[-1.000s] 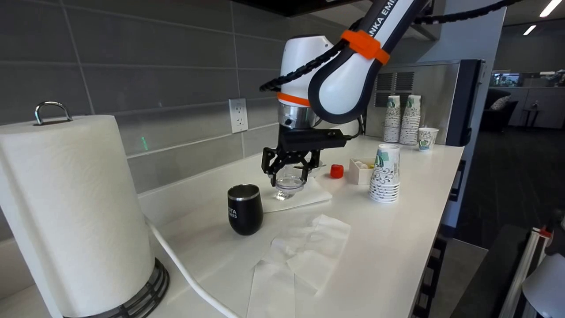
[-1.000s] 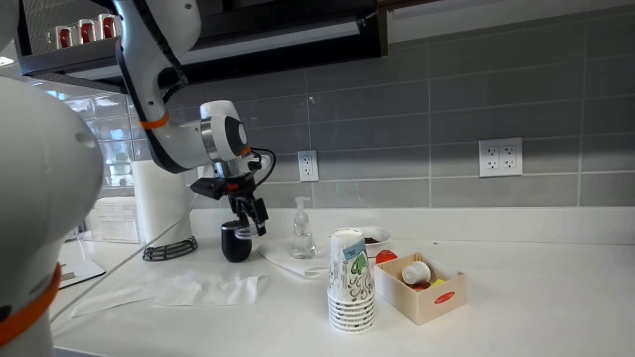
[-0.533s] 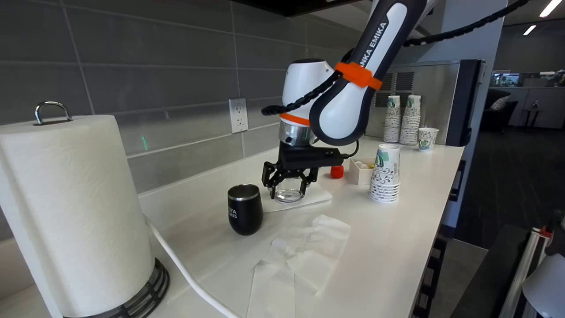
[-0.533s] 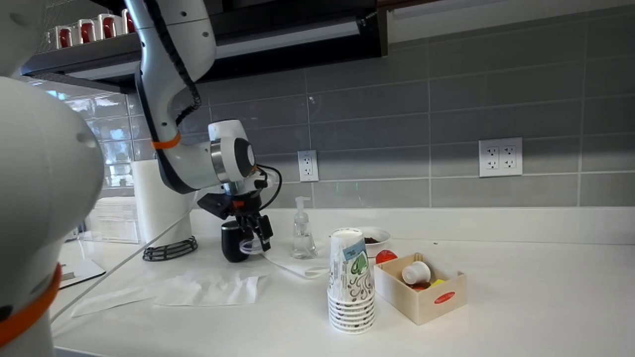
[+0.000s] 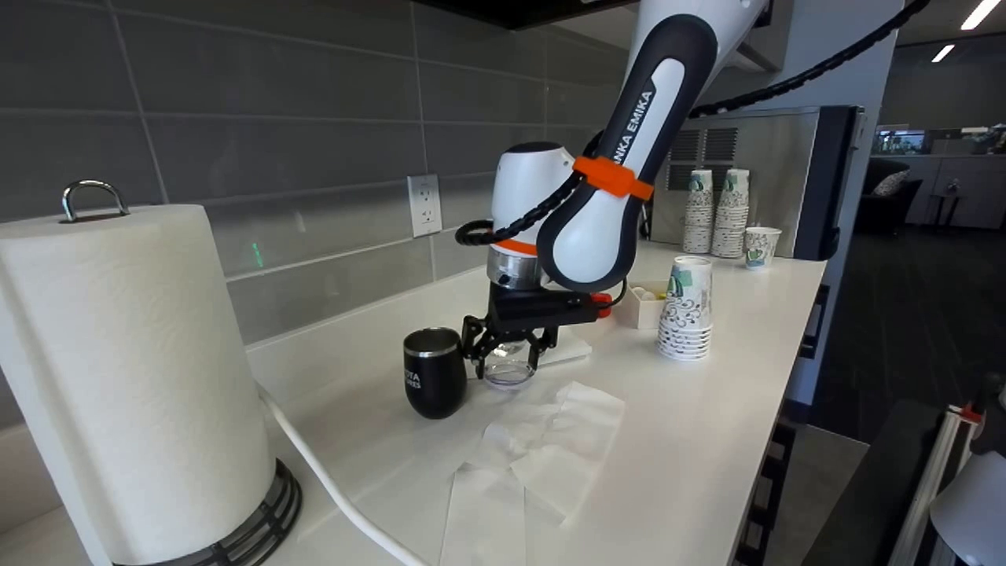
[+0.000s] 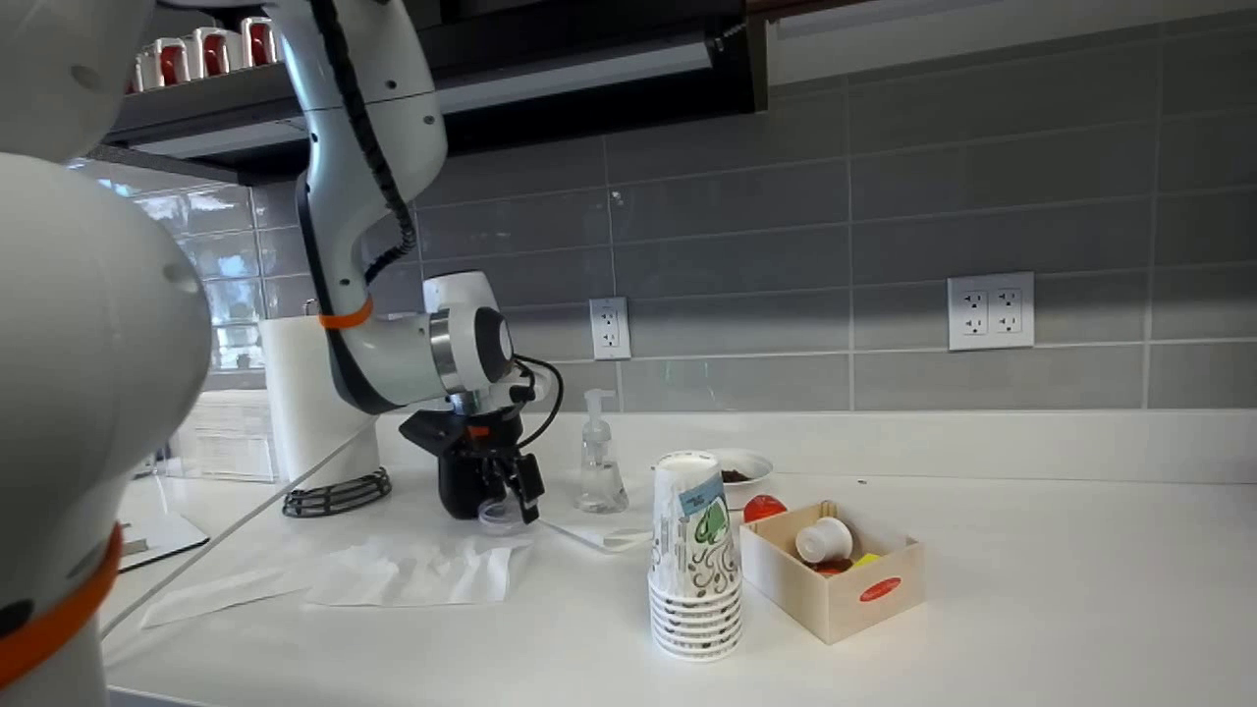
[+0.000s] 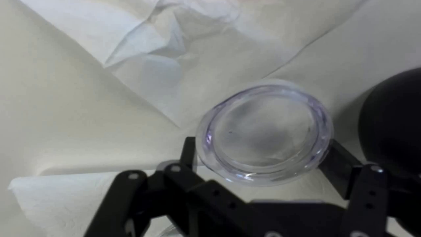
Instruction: Remove the lid from the black cup and put it on the table
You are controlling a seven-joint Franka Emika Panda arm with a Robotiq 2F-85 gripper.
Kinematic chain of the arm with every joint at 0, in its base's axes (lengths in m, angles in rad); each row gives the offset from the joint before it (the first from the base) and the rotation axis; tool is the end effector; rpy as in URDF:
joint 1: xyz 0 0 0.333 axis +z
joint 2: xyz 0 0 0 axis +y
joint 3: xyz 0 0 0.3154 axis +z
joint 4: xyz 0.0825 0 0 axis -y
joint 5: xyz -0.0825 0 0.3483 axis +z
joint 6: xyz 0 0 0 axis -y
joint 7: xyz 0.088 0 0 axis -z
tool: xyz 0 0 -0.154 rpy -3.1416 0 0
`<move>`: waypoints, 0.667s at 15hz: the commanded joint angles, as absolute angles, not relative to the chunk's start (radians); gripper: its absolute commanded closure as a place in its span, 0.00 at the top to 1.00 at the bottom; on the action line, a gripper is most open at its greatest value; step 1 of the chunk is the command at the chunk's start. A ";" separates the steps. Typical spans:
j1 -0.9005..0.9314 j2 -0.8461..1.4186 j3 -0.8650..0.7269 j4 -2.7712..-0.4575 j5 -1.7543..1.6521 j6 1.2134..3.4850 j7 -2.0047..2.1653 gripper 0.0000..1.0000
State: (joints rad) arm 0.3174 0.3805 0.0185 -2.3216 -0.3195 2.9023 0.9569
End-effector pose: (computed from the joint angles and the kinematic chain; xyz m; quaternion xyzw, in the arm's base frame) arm 0.4964 0.1900 0.1808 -0.9811 0.1583 -0.1091 0.0201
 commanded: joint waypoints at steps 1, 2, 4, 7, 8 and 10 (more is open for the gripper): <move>0.340 0.402 -0.011 -2.291 -0.340 2.914 0.979 1.00; 0.368 0.389 -0.035 -2.301 -0.284 2.919 0.936 1.00; 0.370 0.359 -0.037 -2.320 -0.265 2.926 0.926 1.00; 0.359 0.290 -0.007 -2.353 -0.217 2.869 0.897 1.00; 0.357 0.268 0.000 -2.364 -0.204 2.854 0.889 1.00; 0.361 0.212 0.011 -2.391 -0.191 2.831 0.879 1.00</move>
State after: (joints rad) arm 0.3554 0.3243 -0.0043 -2.3246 -0.2357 2.8795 0.9142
